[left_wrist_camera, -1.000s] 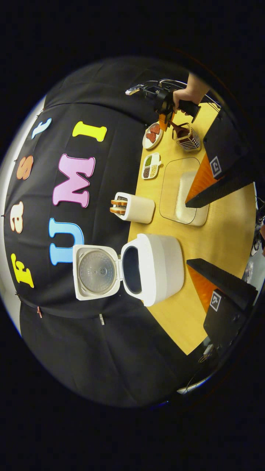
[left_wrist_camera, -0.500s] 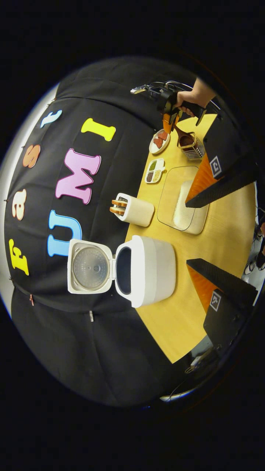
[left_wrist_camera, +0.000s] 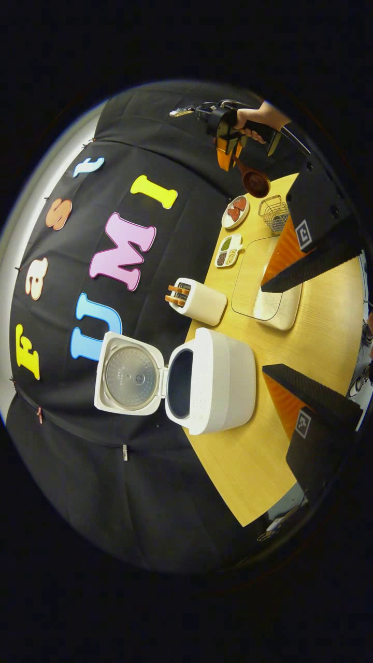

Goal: Close the left gripper, press the button to open the rice cooker; take a wooden spoon from the chopstick holder with the right hand, scoop a spoonful of rice and pour it into the rice cooker, then put the wooden spoon back into the chopstick holder.

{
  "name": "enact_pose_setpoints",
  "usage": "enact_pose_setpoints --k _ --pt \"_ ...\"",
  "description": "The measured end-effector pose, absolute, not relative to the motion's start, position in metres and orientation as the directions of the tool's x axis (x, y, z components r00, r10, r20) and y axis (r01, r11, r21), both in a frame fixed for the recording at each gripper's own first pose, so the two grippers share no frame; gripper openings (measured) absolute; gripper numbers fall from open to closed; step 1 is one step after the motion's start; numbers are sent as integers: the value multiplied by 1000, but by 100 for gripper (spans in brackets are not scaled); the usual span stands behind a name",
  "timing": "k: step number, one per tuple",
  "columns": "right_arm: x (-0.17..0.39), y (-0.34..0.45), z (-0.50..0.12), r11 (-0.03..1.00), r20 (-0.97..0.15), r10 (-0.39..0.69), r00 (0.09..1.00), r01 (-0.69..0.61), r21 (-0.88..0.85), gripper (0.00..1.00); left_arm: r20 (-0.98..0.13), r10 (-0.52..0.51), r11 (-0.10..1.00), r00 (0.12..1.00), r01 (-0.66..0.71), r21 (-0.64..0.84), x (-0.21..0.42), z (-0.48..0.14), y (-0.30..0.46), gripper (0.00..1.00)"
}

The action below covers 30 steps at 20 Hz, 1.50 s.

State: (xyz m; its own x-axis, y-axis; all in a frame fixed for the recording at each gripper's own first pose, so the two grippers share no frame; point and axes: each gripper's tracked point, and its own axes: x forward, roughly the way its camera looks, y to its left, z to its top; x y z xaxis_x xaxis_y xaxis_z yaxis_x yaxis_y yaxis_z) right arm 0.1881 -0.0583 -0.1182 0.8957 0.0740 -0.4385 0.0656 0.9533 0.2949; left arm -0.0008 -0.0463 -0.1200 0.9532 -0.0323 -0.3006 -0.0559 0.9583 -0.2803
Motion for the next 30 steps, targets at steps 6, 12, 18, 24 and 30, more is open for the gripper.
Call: enact_pose_setpoints --k 6,12,18,24,30 --pt "151 -8 -94 959 -418 74 905 50 278 21 -279 -62 956 958 -23 -292 2 -125 2 95" --pt "140 85 -109 960 -412 156 898 -40 278 21 -273 -84 957 958 2 -289 -4 -126 42 96" --pt "151 142 -154 967 -408 176 896 -80 240 21 -304 -107 957 947 14 -291 -10 -140 61 96" --pt "166 141 -214 982 -434 117 893 -38 186 22 -329 -118 963 937 27 -269 1 -154 74 95" --pt "161 154 -252 980 -426 96 900 -11 198 22 -350 -158 967 923 72 -245 17 -169 66 96"
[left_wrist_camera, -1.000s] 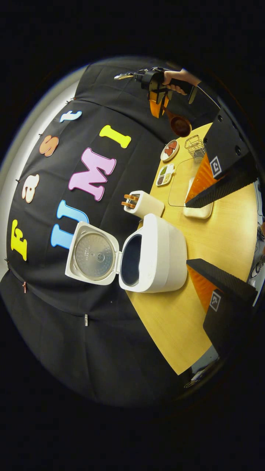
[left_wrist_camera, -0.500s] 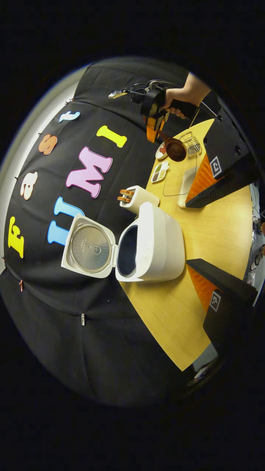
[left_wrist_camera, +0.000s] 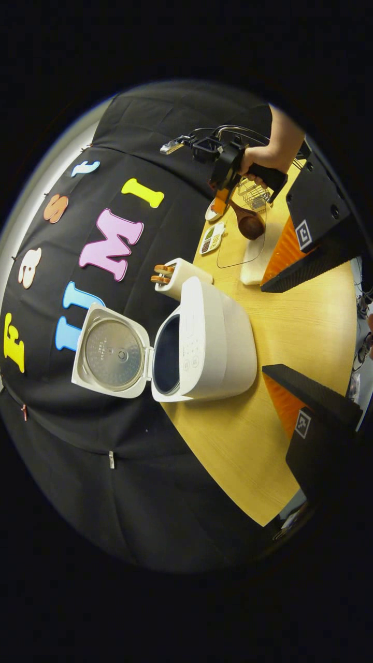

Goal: Close the left gripper, press the button to open the rice cooker; take a wooden spoon from the chopstick holder with the right hand, scoop a spoonful of rice and pour it into the rice cooker, then put the wooden spoon back into the chopstick holder.

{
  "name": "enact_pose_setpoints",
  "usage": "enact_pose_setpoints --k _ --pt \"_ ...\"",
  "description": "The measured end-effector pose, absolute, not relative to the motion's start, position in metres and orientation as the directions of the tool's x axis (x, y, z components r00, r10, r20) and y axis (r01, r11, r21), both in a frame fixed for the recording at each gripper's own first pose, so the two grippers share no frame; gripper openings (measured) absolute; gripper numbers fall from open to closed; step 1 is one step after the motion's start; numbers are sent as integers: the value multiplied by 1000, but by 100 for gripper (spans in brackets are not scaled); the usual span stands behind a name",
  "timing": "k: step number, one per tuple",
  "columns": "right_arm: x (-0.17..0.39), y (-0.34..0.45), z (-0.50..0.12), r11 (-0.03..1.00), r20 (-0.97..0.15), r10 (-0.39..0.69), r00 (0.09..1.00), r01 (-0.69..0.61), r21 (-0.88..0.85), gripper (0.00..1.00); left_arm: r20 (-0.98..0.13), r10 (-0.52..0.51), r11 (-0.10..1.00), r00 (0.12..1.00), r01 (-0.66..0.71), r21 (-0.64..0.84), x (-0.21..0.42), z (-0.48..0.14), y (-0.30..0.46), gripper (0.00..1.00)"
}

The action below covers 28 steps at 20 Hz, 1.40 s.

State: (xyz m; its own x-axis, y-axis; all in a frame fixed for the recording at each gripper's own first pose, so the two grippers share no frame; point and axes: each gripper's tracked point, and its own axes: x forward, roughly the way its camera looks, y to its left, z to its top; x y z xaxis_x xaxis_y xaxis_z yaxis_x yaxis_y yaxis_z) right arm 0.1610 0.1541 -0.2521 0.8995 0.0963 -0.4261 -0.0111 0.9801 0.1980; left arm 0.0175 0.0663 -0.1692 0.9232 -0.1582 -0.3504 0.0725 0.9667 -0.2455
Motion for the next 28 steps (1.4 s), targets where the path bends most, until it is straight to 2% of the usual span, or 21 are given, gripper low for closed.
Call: enact_pose_setpoints --k 2,8,9,13,18,24,28 --pt "154 165 -255 981 -431 110 896 -29 190 22 -347 -167 966 923 83 -243 21 -170 63 98" --pt "114 208 -276 967 -526 195 828 -73 245 22 -347 -177 958 921 80 -277 23 -170 56 96" --pt "112 212 -277 960 -539 205 817 -60 273 17 -348 -178 957 921 81 -277 24 -171 54 96" --pt "105 222 -282 904 -596 252 762 35 426 17 -350 -183 956 919 84 -279 25 -171 53 96" --pt "104 220 -285 855 -652 271 708 133 501 17 -351 -185 954 918 83 -287 28 -169 51 96" --pt "95 194 -291 630 -704 310 639 416 656 17 -334 -184 945 925 72 -320 32 -153 48 96" --pt "96 169 -284 586 -704 295 646 460 667 16 -323 -166 952 932 66 -299 33 -145 52 96"
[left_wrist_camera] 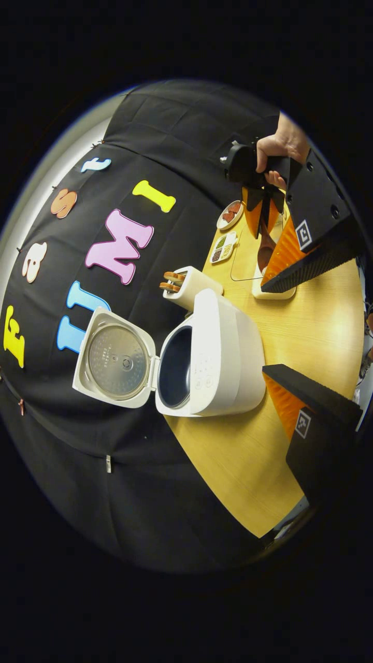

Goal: Close the left gripper, press the button to open the rice cooker; take a wooden spoon from the chopstick holder with the right hand, scoop a spoonful of rice and pour it into the rice cooker, then put the wooden spoon back into the chopstick holder.

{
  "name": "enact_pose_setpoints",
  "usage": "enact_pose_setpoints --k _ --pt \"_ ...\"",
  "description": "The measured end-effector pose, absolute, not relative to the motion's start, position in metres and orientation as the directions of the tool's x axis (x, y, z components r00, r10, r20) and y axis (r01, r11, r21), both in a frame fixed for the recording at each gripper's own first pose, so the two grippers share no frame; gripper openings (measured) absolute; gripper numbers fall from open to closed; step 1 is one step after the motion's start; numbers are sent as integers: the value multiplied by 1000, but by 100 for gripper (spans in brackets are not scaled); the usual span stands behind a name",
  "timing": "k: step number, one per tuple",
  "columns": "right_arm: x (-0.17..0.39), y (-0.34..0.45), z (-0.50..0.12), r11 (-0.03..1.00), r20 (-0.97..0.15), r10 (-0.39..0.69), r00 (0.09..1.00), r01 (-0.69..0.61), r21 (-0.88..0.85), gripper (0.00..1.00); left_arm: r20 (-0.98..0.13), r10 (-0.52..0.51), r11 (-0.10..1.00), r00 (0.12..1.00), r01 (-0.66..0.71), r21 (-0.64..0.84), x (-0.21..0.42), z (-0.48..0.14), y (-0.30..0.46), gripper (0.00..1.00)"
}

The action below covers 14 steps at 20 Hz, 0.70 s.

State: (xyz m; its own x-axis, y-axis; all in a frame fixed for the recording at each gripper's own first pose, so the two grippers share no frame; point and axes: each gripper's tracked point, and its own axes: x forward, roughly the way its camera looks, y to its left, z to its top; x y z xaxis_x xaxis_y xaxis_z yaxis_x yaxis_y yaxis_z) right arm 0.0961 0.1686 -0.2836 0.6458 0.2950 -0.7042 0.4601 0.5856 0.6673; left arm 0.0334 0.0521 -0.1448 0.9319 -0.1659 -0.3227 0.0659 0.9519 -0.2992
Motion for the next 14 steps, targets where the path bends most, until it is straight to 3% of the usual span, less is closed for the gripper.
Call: enact_pose_setpoints --k 14 --pt "136 162 -188 437 -600 338 725 444 782 17 -294 -129 964 947 50 -262 11 -129 69 96"
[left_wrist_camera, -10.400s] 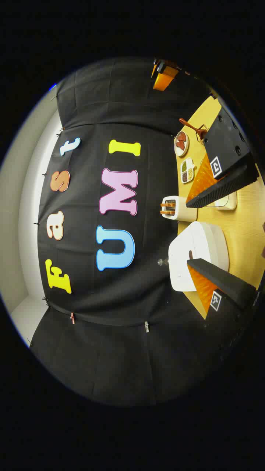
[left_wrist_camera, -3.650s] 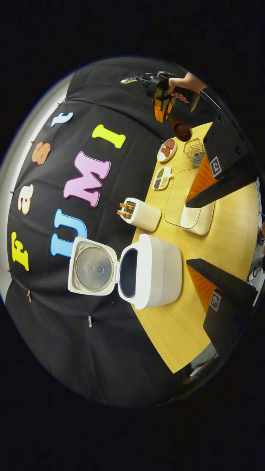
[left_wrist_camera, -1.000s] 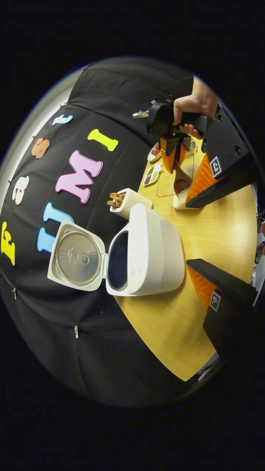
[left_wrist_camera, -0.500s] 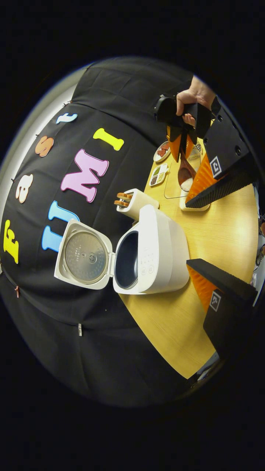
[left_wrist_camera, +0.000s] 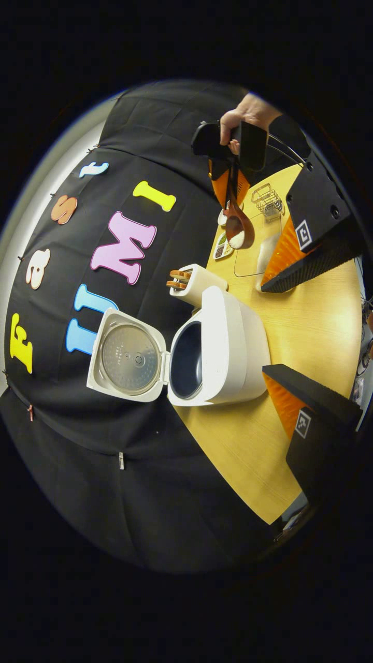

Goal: Close the left gripper, press the button to open the rice cooker; take a wooden spoon from the chopstick holder with the right hand, scoop a spoonful of rice and pour it into the rice cooker, then put the wooden spoon back into the chopstick holder.

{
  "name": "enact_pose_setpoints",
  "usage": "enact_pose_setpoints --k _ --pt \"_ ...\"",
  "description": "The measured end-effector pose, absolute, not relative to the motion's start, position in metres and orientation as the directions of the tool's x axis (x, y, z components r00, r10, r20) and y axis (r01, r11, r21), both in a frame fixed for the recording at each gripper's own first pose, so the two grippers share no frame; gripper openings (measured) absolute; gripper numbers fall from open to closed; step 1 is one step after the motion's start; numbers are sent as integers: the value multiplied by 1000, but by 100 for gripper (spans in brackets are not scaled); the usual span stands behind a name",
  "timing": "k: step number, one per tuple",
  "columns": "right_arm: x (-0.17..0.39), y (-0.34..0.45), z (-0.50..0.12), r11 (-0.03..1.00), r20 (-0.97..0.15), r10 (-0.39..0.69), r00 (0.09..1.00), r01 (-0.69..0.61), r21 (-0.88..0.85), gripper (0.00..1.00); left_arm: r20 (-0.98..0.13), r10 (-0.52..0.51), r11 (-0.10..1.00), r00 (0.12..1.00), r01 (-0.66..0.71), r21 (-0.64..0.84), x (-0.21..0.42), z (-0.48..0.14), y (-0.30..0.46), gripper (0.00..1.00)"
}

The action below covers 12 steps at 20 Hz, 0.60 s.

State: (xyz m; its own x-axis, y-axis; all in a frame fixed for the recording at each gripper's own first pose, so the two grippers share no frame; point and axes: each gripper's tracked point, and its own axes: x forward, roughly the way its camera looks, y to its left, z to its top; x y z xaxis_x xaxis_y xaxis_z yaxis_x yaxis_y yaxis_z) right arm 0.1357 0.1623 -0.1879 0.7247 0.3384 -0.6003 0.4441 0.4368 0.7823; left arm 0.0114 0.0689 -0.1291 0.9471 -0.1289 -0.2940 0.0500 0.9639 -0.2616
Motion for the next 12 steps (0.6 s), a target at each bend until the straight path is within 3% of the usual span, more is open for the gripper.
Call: enact_pose_setpoints --k 12 --pt "160 261 -119 312 -486 477 732 376 872 16 -292 -56 948 955 -41 -315 -11 -138 111 96"
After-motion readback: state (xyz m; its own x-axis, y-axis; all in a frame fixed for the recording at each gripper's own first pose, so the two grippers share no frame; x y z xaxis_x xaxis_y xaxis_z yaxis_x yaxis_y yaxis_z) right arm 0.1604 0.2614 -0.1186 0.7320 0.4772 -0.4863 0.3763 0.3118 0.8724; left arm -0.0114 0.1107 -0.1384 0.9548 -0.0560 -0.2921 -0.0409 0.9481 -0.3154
